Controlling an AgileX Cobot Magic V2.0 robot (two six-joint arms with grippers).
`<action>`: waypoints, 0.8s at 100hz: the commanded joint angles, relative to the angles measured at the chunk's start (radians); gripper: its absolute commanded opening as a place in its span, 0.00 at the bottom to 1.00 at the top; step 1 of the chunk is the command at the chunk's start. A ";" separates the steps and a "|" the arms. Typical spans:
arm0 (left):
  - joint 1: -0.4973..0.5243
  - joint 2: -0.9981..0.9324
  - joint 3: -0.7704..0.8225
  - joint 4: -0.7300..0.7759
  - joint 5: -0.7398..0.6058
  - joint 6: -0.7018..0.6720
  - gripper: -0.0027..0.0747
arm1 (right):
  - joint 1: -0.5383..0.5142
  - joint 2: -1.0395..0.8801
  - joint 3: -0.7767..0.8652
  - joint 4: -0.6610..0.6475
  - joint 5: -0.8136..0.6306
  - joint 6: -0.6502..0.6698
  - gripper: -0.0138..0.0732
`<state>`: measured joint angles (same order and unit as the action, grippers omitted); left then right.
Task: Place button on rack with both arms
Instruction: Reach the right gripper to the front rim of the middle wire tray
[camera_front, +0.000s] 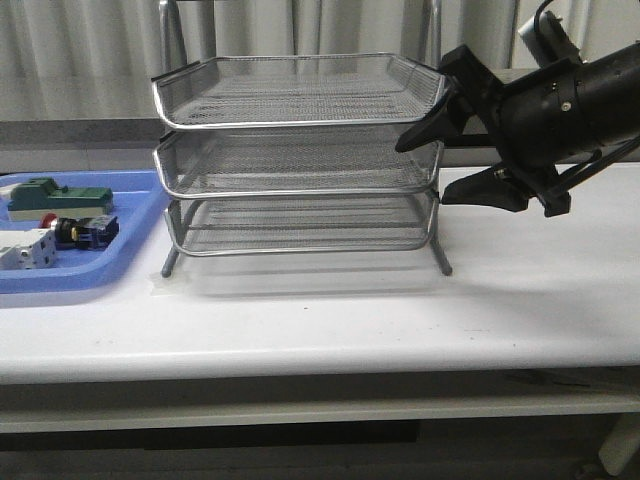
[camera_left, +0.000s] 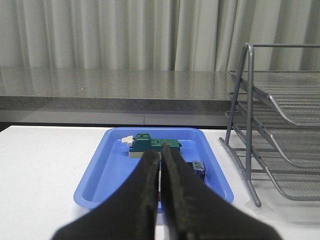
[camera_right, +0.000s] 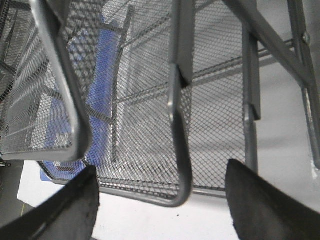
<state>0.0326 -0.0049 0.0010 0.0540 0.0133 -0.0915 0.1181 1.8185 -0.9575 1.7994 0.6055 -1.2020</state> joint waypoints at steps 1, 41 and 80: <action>0.003 -0.034 0.047 -0.001 -0.080 -0.008 0.04 | 0.003 -0.026 -0.050 0.128 0.067 -0.015 0.77; 0.003 -0.034 0.047 -0.001 -0.080 -0.008 0.04 | 0.003 0.034 -0.087 0.128 0.095 -0.009 0.68; 0.003 -0.034 0.047 -0.001 -0.080 -0.008 0.04 | 0.003 0.083 -0.109 0.128 0.159 -0.009 0.24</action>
<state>0.0326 -0.0049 0.0010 0.0540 0.0133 -0.0915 0.1181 1.9445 -1.0383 1.8015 0.6895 -1.2020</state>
